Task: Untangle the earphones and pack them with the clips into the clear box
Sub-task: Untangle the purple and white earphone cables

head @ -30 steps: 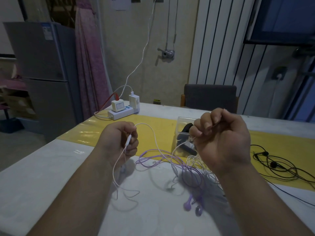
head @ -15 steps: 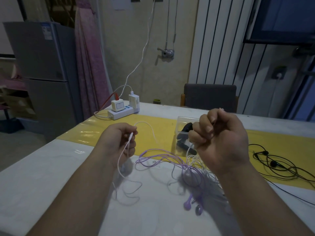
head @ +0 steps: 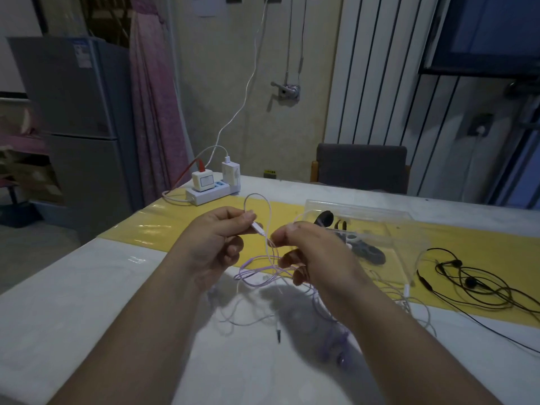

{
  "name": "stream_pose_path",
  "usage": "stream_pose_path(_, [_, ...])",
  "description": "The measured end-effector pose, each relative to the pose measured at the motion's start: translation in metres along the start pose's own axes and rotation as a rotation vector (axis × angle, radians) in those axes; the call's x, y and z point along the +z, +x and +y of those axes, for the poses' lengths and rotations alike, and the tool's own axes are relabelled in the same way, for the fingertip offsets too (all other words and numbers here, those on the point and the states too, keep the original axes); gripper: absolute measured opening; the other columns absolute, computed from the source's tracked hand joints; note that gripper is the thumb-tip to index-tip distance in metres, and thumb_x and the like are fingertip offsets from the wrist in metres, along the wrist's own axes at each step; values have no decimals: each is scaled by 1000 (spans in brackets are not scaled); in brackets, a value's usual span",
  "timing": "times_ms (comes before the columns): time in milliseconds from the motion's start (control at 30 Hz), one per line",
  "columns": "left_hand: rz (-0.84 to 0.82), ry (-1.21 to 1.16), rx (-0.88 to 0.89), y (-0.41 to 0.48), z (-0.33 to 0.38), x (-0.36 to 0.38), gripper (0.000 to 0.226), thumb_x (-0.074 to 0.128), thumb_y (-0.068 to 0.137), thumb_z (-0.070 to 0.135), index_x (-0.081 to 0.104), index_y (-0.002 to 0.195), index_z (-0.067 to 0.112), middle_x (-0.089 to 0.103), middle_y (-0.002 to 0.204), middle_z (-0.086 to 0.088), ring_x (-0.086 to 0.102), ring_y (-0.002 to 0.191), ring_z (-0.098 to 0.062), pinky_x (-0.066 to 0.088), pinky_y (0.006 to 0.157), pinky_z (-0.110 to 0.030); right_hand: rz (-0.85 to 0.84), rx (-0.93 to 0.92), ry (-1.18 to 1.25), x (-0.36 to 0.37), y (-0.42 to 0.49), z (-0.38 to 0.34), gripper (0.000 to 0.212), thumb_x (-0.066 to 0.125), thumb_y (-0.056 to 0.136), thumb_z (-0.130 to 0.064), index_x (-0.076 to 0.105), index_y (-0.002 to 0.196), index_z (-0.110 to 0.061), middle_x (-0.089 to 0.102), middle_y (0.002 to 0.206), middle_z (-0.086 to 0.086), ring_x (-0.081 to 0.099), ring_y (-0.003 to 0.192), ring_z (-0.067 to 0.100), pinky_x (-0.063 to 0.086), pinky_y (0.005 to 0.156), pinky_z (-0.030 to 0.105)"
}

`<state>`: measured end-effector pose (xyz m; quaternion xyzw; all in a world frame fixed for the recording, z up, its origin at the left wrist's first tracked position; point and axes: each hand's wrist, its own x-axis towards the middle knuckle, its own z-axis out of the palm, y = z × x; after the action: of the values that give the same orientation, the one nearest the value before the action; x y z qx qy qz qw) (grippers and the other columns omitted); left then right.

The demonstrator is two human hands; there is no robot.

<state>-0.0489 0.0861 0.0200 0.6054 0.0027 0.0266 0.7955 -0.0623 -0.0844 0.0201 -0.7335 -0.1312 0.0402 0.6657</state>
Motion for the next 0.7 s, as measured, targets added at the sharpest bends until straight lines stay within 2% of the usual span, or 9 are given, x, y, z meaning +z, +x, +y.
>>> stream_pose_path(100, [10,26,35,0,0,0,16,70,74,19,59,81,8,69,71,-6,30,37,-8,21,36,-15,-8,-19,-77,5,-2,3,17,56,96,-29,67,94,-16,67,87,-7,53,61,-1,37,51,14])
stream_pose_path(200, [34,53,51,1,-1,-1,16,69,79,15,56,71,11,65,65,-4,29,37,-10,19,38,-16,-59,-50,-45,6,-4,2,12,64,92,-20,66,91,-8,67,83,1,50,49,-4,34,47,9])
stream_pose_path(267, [47,56,52,2,-1,0,25,65,85,11,51,65,12,59,58,-1,29,37,-11,18,40,-17,-28,-55,-57,7,-1,6,8,66,90,-15,67,83,-11,67,77,1,50,47,-3,34,50,12])
stream_pose_path(400, [80,48,22,4,-3,0,38,62,85,5,43,55,15,43,47,1,27,37,-11,16,41,-16,128,-42,-81,4,6,11,20,66,86,-31,66,76,-13,61,72,-2,43,55,6,31,58,26])
stream_pose_path(500, [105,58,-23,6,-5,-1,47,62,83,4,40,44,19,34,48,0,25,36,-11,13,43,-17,164,-23,7,-3,6,8,22,61,92,-27,68,73,-19,59,61,-4,41,49,7,30,52,23])
stream_pose_path(600, [91,11,-52,5,-4,-1,44,63,84,6,40,49,20,31,51,1,25,38,-10,14,42,-17,148,-29,84,-5,3,3,25,58,95,-24,67,72,-19,54,54,-2,37,42,7,27,42,18])
stream_pose_path(700, [63,17,-56,3,-4,1,34,65,87,15,45,60,15,35,52,0,29,42,-11,18,42,-18,114,-31,103,-4,2,1,27,56,97,-24,66,73,-17,53,55,1,35,41,8,26,40,18])
